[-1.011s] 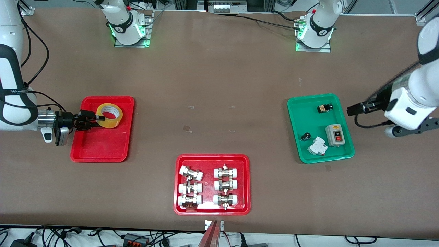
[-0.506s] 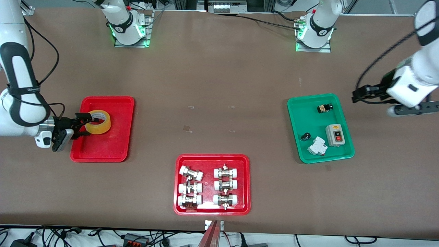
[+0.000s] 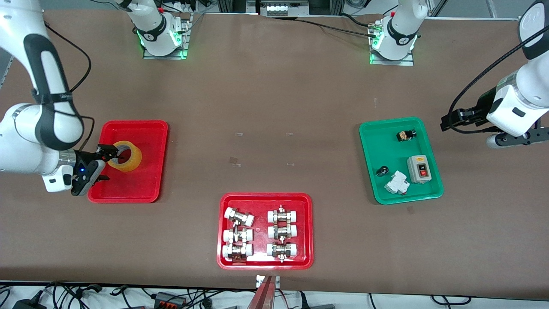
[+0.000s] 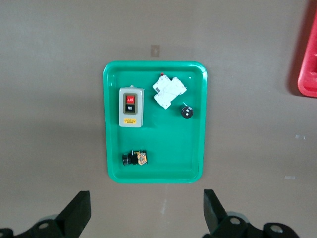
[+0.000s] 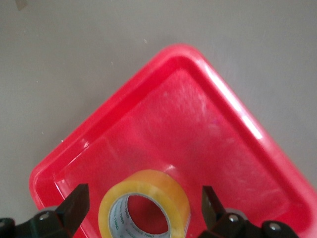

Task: Left arm passes tape to right arm into tray
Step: 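Lower the tape roll into the empty red tray with the right gripper, then open the right gripper and lift it away from the tape roll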

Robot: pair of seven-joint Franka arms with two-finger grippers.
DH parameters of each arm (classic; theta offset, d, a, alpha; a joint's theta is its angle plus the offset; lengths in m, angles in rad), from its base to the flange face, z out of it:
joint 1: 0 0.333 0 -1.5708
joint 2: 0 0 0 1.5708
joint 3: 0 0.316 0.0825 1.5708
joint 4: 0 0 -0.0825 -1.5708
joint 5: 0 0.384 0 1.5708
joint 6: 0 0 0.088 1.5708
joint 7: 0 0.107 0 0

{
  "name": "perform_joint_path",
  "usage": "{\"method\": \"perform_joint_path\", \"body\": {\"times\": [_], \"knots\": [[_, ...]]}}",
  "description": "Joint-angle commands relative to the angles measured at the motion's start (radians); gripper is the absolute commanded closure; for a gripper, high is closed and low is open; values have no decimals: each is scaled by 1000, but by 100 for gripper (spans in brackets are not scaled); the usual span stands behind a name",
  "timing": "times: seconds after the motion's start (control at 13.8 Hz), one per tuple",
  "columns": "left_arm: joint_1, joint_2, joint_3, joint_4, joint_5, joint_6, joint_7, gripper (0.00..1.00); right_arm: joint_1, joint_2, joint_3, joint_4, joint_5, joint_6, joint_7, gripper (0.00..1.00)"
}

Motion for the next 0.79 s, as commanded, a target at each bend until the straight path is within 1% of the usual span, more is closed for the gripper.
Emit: {"method": "perform_joint_path", "body": {"times": [0.0,0.22,0.36,0.51,0.65,0.72], "knots": [[1,0,18,40,-22,-59,99,0,64,-106,-2,-15,-89,-7,188,0],[1,-3,18,40,-19,-64,88,0,130,-214,-4,-12,-92,-120,481,0],[-2,-8,6,40,-13,-62,87,0,159,-298,-2,-12,-94,-168,713,0],[-10,-8,5,40,-12,-62,87,0,159,-359,-1,-9,-114,-246,804,0],[-10,-9,5,39,-13,-62,85,0,155,-400,-7,-3,-132,-311,900,0],[-15,-9,3,38,-12,-61,85,0,145,-413,-9,11,-152,-334,994,0]]}}
